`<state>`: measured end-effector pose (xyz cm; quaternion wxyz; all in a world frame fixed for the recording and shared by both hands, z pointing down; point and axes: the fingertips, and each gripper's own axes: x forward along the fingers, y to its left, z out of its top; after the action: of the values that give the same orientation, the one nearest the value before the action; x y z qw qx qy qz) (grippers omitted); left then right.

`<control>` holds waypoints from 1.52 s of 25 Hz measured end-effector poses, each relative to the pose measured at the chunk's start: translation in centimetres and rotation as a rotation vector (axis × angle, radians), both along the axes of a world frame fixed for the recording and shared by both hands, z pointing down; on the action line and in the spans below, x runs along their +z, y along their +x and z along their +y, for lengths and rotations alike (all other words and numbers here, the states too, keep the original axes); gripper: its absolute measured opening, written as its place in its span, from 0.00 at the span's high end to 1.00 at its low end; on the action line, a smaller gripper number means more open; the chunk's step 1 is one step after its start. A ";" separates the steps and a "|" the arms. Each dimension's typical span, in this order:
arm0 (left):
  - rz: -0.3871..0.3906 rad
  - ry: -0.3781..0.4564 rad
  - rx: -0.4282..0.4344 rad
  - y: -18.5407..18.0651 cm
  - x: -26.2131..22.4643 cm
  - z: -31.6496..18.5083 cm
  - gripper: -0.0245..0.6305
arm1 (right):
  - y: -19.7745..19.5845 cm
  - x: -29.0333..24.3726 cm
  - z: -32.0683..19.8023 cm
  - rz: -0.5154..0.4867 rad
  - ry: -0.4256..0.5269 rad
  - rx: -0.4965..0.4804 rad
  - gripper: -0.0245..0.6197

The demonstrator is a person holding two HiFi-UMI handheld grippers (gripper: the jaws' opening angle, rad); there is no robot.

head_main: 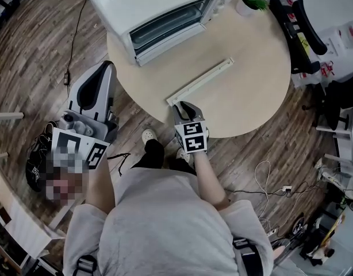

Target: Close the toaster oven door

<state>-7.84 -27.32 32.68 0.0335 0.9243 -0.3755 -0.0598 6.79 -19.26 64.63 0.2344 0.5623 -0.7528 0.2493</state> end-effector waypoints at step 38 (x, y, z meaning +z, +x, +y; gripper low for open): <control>0.049 0.045 -0.024 -0.6 -1.9 -0.1 0.95 | -1.7 -10.8 -4.1 0.099 0.163 -0.075 0.85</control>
<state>-8.44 -27.41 30.74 0.0213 0.9186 -0.3839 -0.0914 5.14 -23.34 53.84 0.2339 0.5624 -0.7788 0.1501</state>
